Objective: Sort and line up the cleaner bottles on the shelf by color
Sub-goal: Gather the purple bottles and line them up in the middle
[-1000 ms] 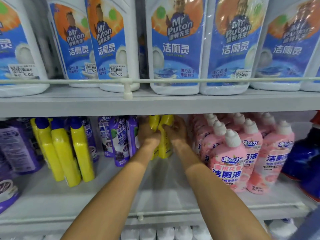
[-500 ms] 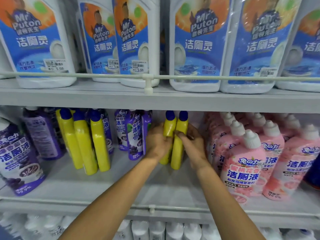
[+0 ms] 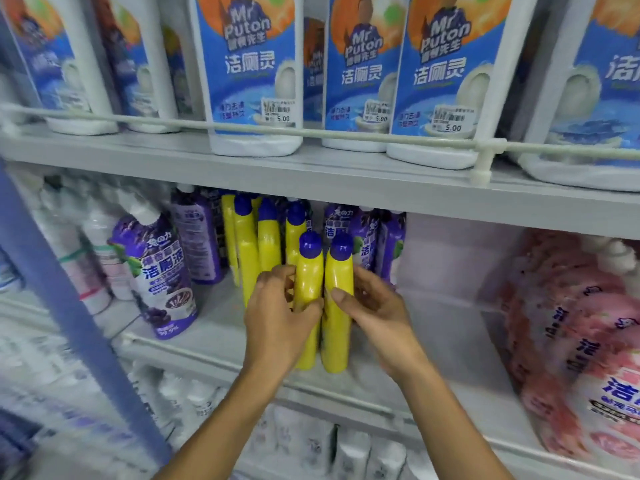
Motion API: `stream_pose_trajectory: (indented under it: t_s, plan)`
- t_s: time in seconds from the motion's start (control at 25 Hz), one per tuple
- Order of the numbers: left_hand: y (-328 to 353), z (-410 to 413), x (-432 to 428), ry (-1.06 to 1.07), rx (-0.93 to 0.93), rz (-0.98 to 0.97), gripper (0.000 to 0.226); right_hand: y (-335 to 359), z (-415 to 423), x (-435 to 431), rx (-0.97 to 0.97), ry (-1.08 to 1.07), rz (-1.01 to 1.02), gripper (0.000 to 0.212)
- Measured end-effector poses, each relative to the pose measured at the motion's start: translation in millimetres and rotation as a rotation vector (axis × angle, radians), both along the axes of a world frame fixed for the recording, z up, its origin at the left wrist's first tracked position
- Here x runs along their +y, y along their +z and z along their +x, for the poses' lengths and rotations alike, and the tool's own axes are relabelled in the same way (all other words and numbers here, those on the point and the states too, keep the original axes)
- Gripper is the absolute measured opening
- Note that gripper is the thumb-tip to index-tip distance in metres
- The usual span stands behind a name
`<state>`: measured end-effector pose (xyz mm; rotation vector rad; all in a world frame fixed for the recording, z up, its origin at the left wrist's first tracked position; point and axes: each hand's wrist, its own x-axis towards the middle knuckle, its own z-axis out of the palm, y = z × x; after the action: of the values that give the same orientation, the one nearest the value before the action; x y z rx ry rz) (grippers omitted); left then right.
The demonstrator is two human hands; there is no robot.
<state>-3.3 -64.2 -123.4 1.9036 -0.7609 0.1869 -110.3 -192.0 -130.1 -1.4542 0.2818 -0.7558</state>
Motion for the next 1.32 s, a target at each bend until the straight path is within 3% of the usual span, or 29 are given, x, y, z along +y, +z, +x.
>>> stream_pose_trajectory:
  t_s: [0.24,0.44,0.68,0.84,1.16,1.32]
  plan:
    - [0.2,57.3,83.8,0.149,0.027,-0.040,0.045,-10.8,83.2,63.5,0.014,0.070,-0.041,0.048]
    - [-3.8,101.1,101.7,0.191,-0.023,-0.038,0.043,-12.0,137.9,89.6,-0.001,0.019,-0.079,0.063]
    - [-13.7,122.7,91.6,0.253,-0.056,-0.017,0.042,-8.0,162.0,101.0,-0.061,-0.071,-0.134,0.024]
    - [-11.8,129.8,84.1,0.281,-0.089,0.037,0.038,-7.4,175.9,105.8,-0.057,-0.110,-0.153,0.020]
    - [-8.5,127.9,85.6,0.280,-0.047,0.000,0.032,-20.6,200.9,105.9,0.009,-0.177,-0.268,0.038]
    - [-15.7,126.7,87.8,0.254,-0.045,-0.084,0.037,-17.2,199.8,103.2,0.008,-0.186,-0.257,0.027]
